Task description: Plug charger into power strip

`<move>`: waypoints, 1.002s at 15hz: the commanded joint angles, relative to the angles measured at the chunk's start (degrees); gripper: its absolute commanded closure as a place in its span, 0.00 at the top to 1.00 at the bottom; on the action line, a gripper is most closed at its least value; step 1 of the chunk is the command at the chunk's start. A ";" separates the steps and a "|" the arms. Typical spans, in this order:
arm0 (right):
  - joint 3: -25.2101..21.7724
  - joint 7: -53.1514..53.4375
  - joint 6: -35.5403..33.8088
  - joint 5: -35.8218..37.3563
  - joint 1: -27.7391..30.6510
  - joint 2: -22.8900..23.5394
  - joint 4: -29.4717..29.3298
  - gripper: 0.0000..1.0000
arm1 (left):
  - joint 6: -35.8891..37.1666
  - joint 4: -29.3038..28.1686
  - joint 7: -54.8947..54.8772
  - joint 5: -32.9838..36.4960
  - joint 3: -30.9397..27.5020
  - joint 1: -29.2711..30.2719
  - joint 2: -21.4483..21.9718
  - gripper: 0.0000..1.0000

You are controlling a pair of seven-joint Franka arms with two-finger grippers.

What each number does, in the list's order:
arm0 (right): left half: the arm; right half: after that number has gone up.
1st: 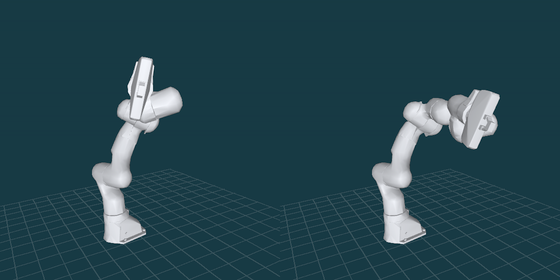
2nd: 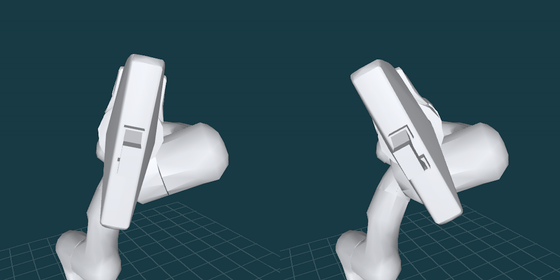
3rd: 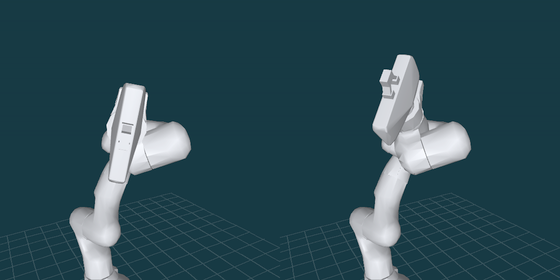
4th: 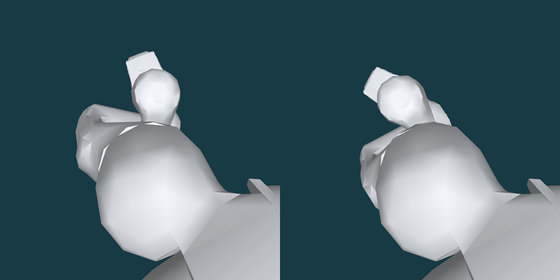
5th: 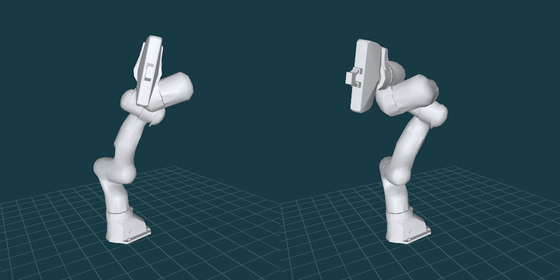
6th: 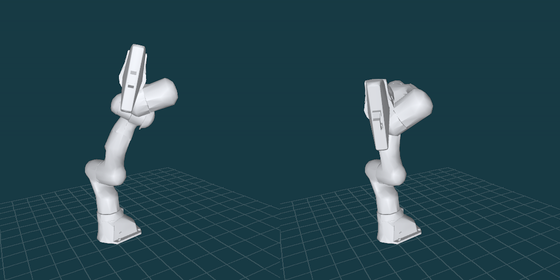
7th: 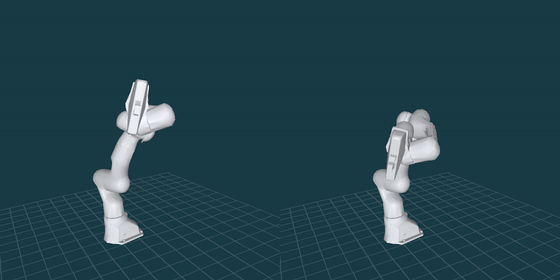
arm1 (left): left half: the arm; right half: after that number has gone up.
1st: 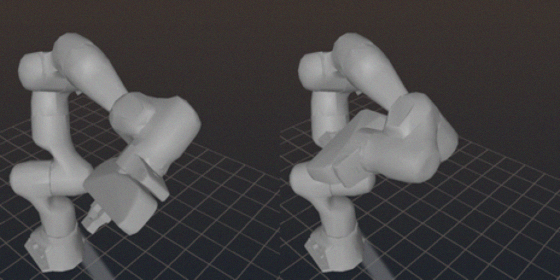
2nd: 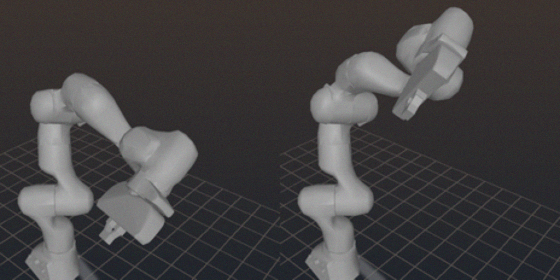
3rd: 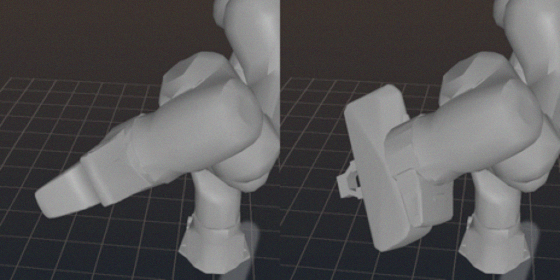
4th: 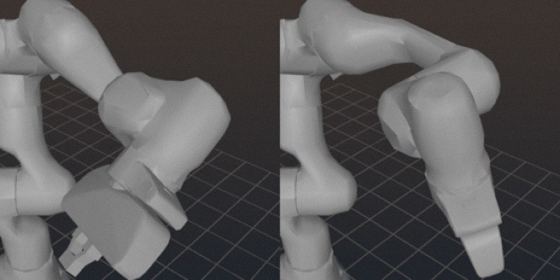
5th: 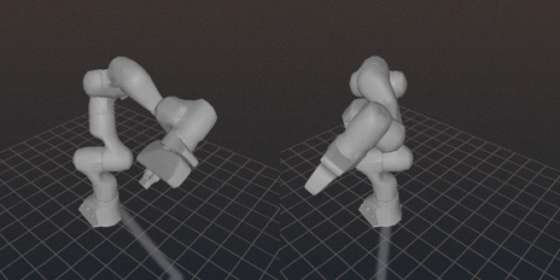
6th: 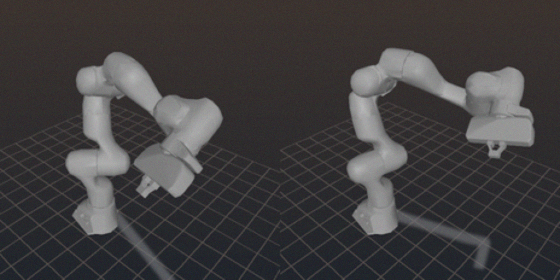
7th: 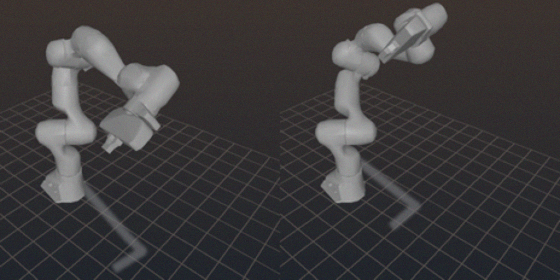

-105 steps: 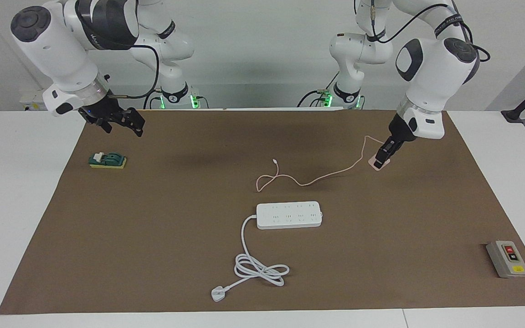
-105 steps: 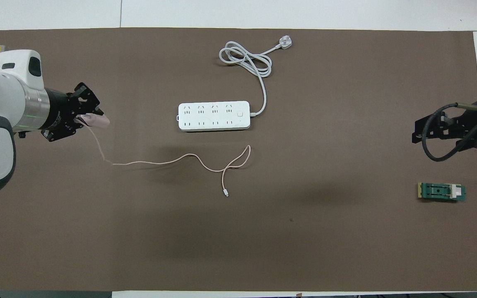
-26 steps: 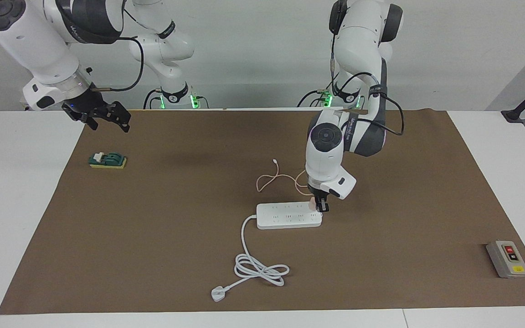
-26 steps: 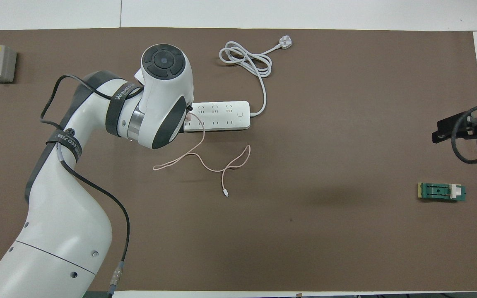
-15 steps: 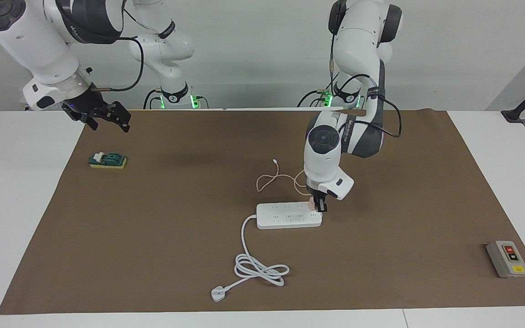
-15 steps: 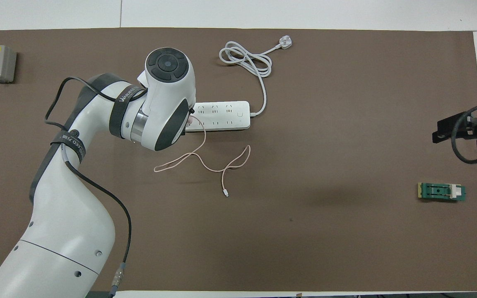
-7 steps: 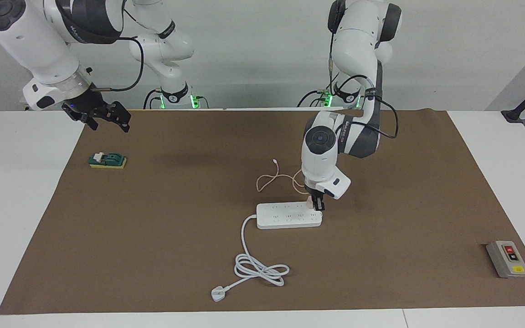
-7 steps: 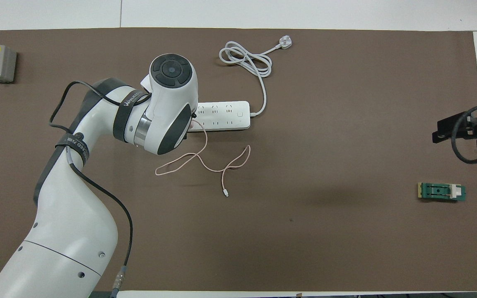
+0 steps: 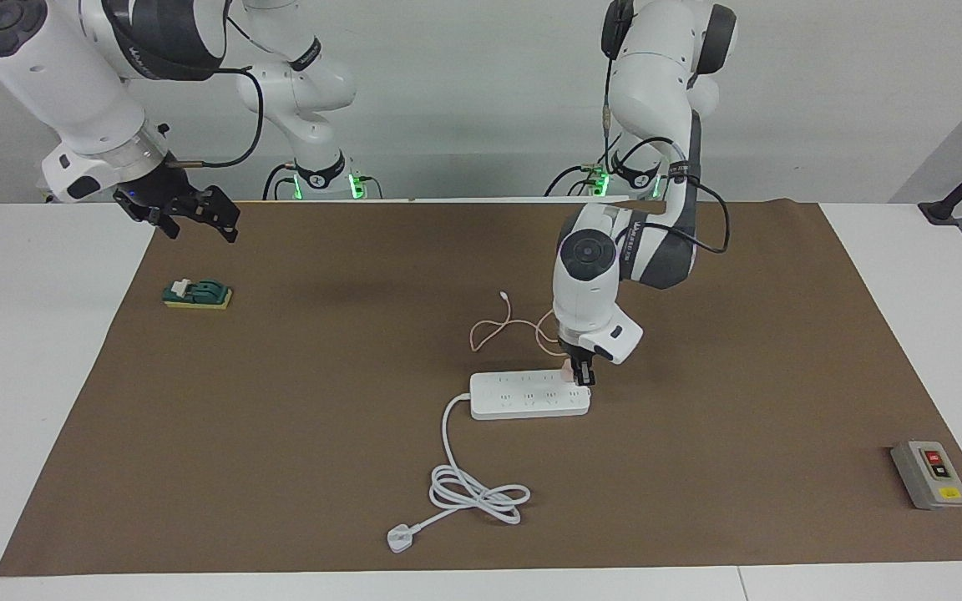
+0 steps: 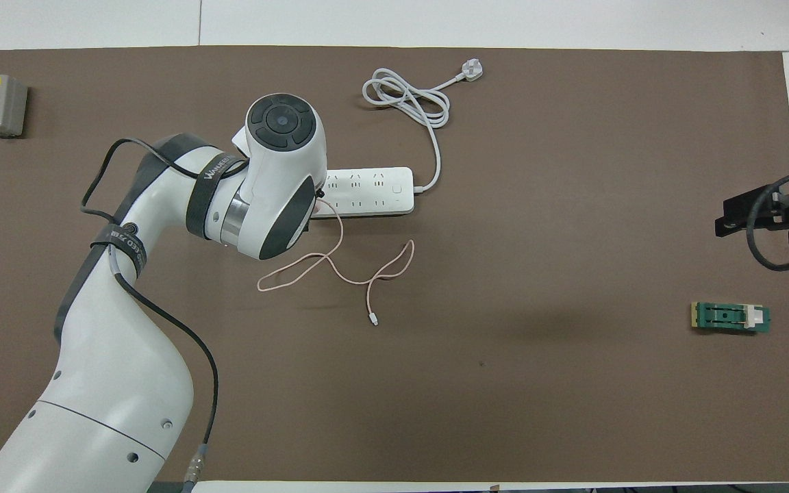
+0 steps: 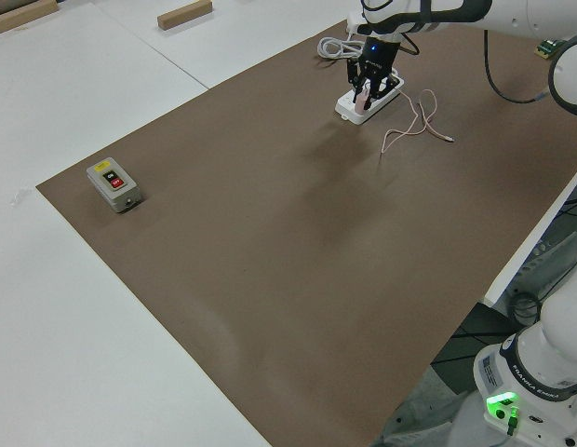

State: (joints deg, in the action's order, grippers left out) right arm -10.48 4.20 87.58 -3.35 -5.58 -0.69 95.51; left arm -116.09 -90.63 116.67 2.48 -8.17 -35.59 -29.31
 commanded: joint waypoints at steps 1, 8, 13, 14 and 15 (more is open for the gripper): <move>0.55 -1.22 -1.18 0.63 0.75 -0.37 -0.33 1.00 | -2.04 -5.16 1.19 0.59 -0.44 -1.50 0.83 0.00; 0.55 -1.22 -1.09 0.63 0.75 -0.37 -0.33 1.00 | -2.57 -5.08 4.35 3.41 -0.44 -2.82 -1.54 0.00; 0.55 -1.22 -1.18 0.71 0.75 -0.37 -0.33 1.00 | -3.00 -4.47 3.83 3.58 -0.27 -2.12 -1.54 0.00; 0.55 -1.22 -1.18 0.63 0.75 -0.37 -0.33 1.00 | -2.66 -4.47 3.39 3.58 -0.35 -2.21 -1.11 0.00; 0.55 -1.22 -1.18 0.71 0.75 -0.46 -0.33 1.00 | -2.48 -4.55 2.60 3.58 -0.35 -2.12 -0.32 0.00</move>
State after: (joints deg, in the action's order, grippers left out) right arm -10.48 4.20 87.58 -3.35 -5.58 -0.69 95.51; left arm -118.05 -92.42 119.53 6.42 -8.47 -37.26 -28.89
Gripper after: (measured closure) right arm 0.000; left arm 0.687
